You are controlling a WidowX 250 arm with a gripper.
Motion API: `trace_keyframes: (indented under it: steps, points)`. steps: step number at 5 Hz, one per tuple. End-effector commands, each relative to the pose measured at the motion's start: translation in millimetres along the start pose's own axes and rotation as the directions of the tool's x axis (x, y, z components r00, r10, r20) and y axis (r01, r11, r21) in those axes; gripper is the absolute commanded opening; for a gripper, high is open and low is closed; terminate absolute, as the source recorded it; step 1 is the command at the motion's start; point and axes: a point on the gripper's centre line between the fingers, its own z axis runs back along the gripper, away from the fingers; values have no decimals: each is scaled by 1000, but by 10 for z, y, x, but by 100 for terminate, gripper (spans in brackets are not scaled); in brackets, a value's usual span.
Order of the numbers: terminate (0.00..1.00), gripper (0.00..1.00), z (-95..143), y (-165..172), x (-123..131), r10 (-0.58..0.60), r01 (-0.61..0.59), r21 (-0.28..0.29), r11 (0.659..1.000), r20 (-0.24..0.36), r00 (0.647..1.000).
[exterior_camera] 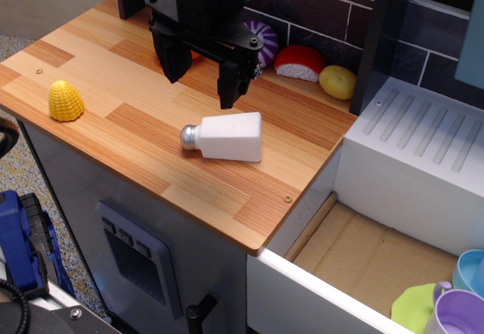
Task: Flip salt upright
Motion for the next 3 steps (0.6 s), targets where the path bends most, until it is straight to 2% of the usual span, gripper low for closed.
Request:
trace_keyframes:
  steps: [1, 2, 3]
  points:
    - [0, 100, 0, 0, 0, 0, 0, 0, 1000, 0, 1000]
    - [0, 100, -3, -35, -10, -205, 198, 77, 977, 92, 975]
    - [0, 100, -15, -23, 32, -386, 367, 143, 919, 143, 911]
